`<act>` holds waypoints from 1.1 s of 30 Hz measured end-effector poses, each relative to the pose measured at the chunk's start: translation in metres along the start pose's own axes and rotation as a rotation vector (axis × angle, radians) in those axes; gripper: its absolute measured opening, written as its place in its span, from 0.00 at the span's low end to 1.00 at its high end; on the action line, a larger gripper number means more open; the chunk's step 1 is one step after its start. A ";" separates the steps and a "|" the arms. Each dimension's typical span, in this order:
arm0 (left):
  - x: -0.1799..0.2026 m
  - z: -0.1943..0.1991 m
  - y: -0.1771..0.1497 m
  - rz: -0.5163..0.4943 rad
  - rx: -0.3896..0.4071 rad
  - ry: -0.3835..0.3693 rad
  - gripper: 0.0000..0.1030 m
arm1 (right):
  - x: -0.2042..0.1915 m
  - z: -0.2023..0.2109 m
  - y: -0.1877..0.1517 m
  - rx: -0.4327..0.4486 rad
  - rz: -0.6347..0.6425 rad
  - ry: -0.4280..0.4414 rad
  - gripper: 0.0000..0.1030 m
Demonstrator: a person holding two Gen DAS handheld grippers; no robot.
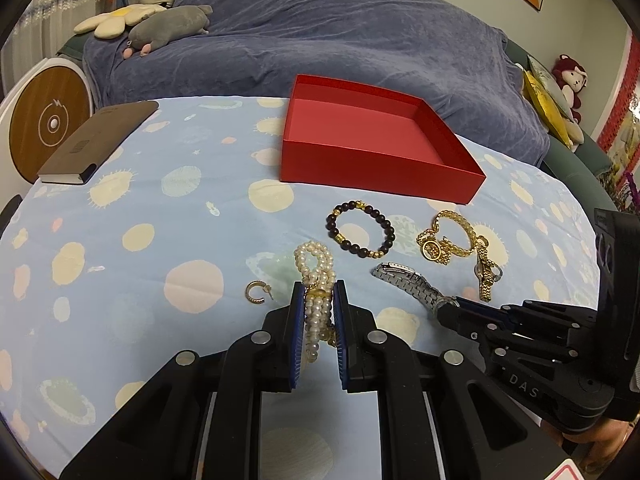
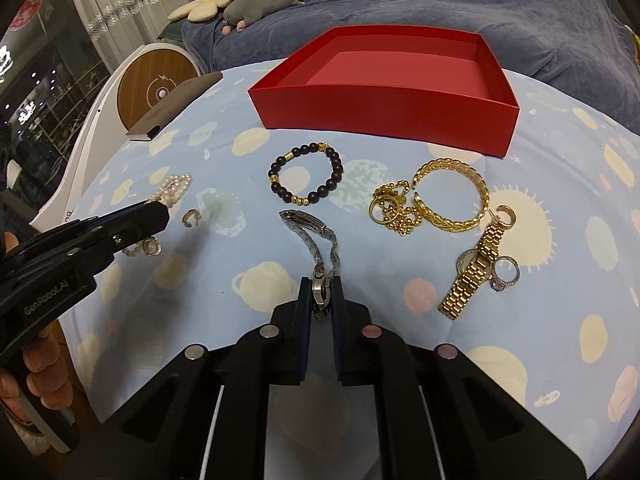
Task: Organize jewelry
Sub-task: 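Grasp the silver watch with the right tool while the left tool holds the pearl bracelet, then lower both held items into the red box and open both tools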
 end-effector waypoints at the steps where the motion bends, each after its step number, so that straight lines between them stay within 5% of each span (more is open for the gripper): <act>1: 0.002 0.001 0.001 -0.003 0.003 -0.003 0.11 | 0.000 0.005 0.002 0.008 -0.004 0.000 0.08; 10: 0.023 0.009 0.026 -0.003 0.027 -0.058 0.11 | 0.003 0.053 0.040 0.107 -0.021 0.001 0.08; 18: 0.041 -0.011 0.107 -0.059 0.090 -0.101 0.11 | 0.018 0.068 0.122 0.216 0.013 -0.017 0.08; 26: 0.035 -0.109 0.178 -0.079 0.105 -0.078 0.11 | 0.073 0.007 0.214 0.288 -0.029 -0.093 0.08; 33: 0.029 -0.202 0.193 -0.086 0.039 -0.021 0.11 | 0.113 -0.078 0.237 0.236 -0.028 -0.174 0.08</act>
Point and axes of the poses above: each gripper's, at about its wrist camera, not at the fingertips, and z roughly against the way its jaws point, x to its right, y to its top, the point moved 3 cm from there along -z, roughly the way its jaws point, and after that the axes turned 15 degrees about x, right-handed, at the moved point
